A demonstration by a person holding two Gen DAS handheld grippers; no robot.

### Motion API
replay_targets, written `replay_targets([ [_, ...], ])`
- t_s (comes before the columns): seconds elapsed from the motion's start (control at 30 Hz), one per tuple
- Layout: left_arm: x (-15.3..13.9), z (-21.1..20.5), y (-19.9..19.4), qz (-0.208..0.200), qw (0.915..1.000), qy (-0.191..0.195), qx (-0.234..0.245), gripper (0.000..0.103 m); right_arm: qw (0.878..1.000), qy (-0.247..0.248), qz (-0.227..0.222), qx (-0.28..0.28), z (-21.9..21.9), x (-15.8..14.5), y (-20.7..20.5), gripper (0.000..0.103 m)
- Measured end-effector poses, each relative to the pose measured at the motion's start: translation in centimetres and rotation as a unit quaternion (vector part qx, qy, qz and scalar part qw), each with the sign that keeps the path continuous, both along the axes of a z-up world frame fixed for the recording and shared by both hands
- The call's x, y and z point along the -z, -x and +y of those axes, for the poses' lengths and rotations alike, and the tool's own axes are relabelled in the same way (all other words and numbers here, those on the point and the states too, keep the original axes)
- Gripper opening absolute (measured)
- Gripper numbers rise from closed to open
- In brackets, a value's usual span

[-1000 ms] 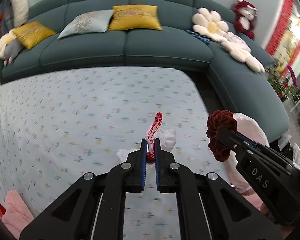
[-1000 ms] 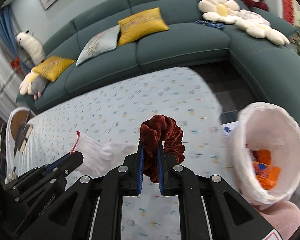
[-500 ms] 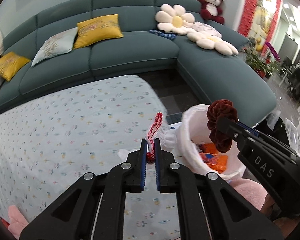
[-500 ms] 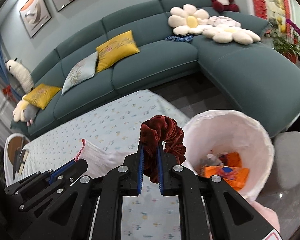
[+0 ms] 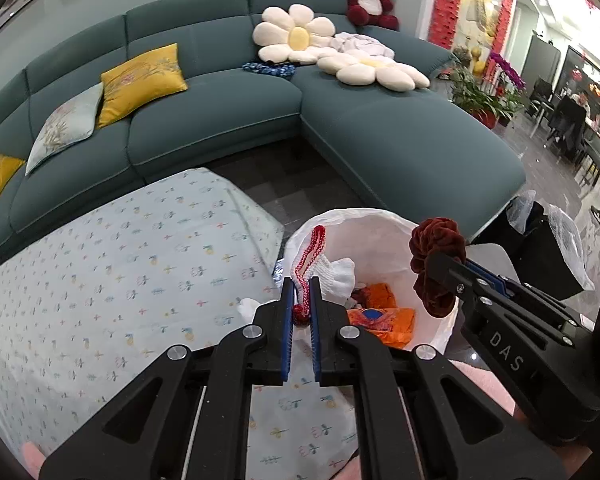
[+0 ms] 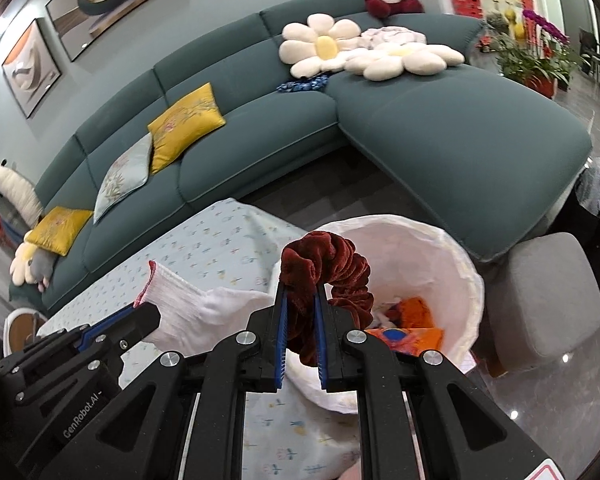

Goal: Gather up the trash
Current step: 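Carry the glove and dark red scrunchie with both tools over the bin, then open both tools to drop the glove and scrunchie into the bin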

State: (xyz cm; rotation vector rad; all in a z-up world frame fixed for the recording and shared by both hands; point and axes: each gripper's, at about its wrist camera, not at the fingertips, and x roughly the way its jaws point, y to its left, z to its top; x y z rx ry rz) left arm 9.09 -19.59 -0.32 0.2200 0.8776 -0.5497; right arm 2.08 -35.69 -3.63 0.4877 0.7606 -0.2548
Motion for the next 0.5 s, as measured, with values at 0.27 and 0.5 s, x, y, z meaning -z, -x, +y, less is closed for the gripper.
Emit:
replay_targets([
  [0.27, 0.0, -2.7, 0.1, -0.003, 0.9997, -0.006, 0.022, 0.007, 1.000, -0.005, -0.001, 0.020, -2.3, 0.4, 0.9, 0.011],
  [0.5, 0.0, -4.3, -0.2, 0.001, 0.9995, -0.003, 0.031, 0.007, 1.000, -0.006, 0.003, 0.027, -3.4, 0.8, 0.9, 0.011],
])
